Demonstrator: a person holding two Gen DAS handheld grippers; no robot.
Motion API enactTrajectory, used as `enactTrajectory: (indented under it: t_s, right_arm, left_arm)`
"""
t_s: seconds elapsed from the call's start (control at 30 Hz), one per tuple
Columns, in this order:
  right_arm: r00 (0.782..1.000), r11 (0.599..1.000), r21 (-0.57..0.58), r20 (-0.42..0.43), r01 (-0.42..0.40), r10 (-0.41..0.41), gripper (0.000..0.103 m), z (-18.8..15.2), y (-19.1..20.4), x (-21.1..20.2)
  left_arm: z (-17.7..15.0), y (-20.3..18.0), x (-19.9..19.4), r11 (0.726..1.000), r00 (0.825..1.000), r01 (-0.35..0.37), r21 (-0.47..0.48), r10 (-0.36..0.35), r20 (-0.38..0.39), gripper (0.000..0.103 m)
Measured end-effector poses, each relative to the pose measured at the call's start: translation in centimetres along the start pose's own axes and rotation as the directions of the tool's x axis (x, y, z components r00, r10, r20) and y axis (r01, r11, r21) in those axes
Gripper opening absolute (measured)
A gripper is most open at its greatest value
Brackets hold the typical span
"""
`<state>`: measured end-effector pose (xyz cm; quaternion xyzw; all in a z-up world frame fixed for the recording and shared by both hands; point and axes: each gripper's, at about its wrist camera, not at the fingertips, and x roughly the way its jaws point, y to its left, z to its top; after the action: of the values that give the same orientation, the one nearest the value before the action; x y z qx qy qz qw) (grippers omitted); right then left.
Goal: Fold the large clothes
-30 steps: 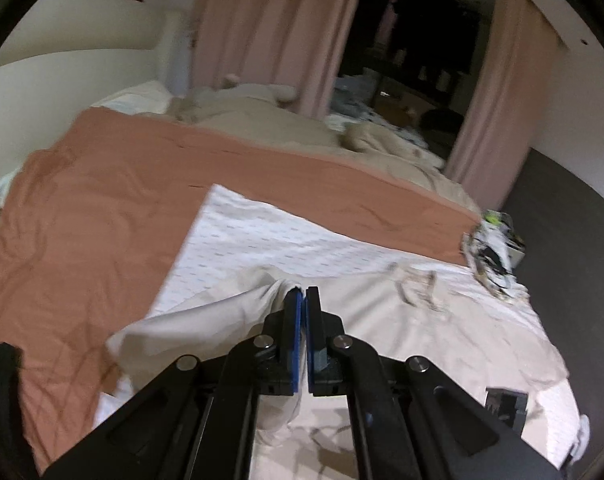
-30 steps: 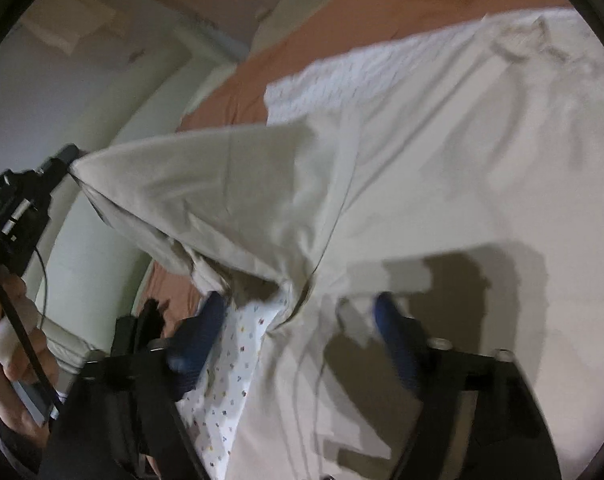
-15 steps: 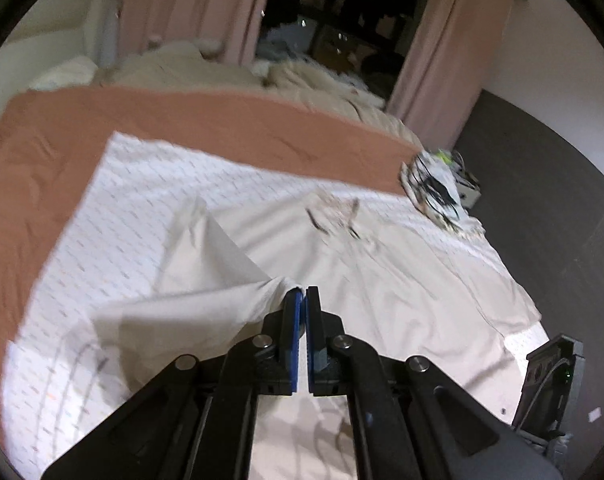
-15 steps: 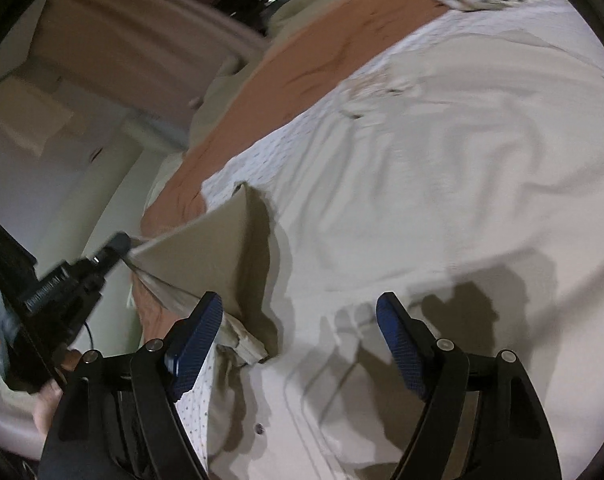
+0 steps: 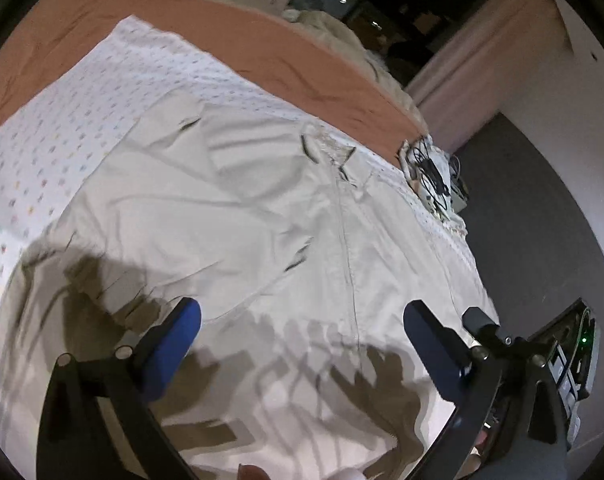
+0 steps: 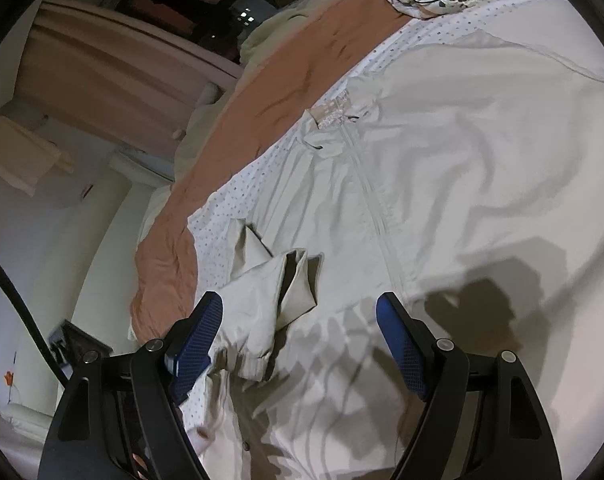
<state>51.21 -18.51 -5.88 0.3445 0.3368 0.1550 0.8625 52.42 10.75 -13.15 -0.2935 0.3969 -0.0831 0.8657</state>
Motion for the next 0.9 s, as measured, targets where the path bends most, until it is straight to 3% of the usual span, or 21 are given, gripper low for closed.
enactTrajectory:
  t_s: [0.13, 0.27, 0.37, 0.43, 0.57, 0.63, 0.7, 0.83, 0.9]
  right_arm:
    - [1.000, 0.998, -0.056, -0.016, 0.015, -0.016, 0.078, -0.6, 0.7, 1.2]
    - [0.999, 0.991, -0.131, -0.041, 0.012, -0.017, 0.078, -1.2, 2.5, 2.7]
    - [0.998, 0.979, -0.202, -0.067, -0.008, -0.006, 0.078, -2.0, 4.7, 4.4]
    - [0.996, 0.968, -0.249, -0.091, -0.017, -0.005, 0.078, -2.6, 6.2, 5.7]
    - [0.990, 0.922, -0.387, -0.137, -0.013, -0.044, 0.078, -4.5, 9.3, 8.4]
    - [0.986, 0.894, -0.448, -0.152, -0.002, -0.074, 0.078, -5.5, 10.5, 9.7]
    - [0.980, 0.864, -0.504, -0.169, 0.009, -0.109, 0.078, -6.5, 11.7, 11.3]
    - [0.963, 0.813, -0.582, -0.202, 0.026, -0.176, 0.078, -8.4, 13.4, 14.6]
    - [0.956, 0.791, -0.611, -0.214, 0.029, -0.201, 0.078, -9.1, 14.3, 16.0]
  left_arm:
    - [-0.6, 1.3, -2.9, 0.998, 0.994, -0.059, -0.031, 0.061, 0.089, 0.103]
    - [-1.0, 2.8, -8.0, 0.984, 0.960, -0.167, -0.062, 0.176, 0.217, 0.103]
    - [-1.8, 4.4, -10.7, 0.969, 0.928, -0.214, -0.126, 0.242, 0.282, 0.103]
    - [-2.3, 5.6, -11.9, 0.963, 0.921, -0.206, -0.173, 0.251, 0.297, 0.103]
    - [-3.0, 7.3, -13.4, 0.948, 0.893, -0.216, -0.232, 0.288, 0.347, 0.102]
    - [-3.5, 8.3, -13.5, 0.938, 0.880, -0.226, -0.263, 0.312, 0.357, 0.096]
    - [-3.8, 9.6, -13.6, 0.928, 0.879, -0.226, -0.296, 0.326, 0.348, 0.088]
    - [-4.4, 11.7, -14.0, 0.905, 0.861, -0.231, -0.357, 0.362, 0.359, 0.087]
    - [-4.6, 12.4, -14.5, 0.895, 0.843, -0.234, -0.381, 0.381, 0.379, 0.087]
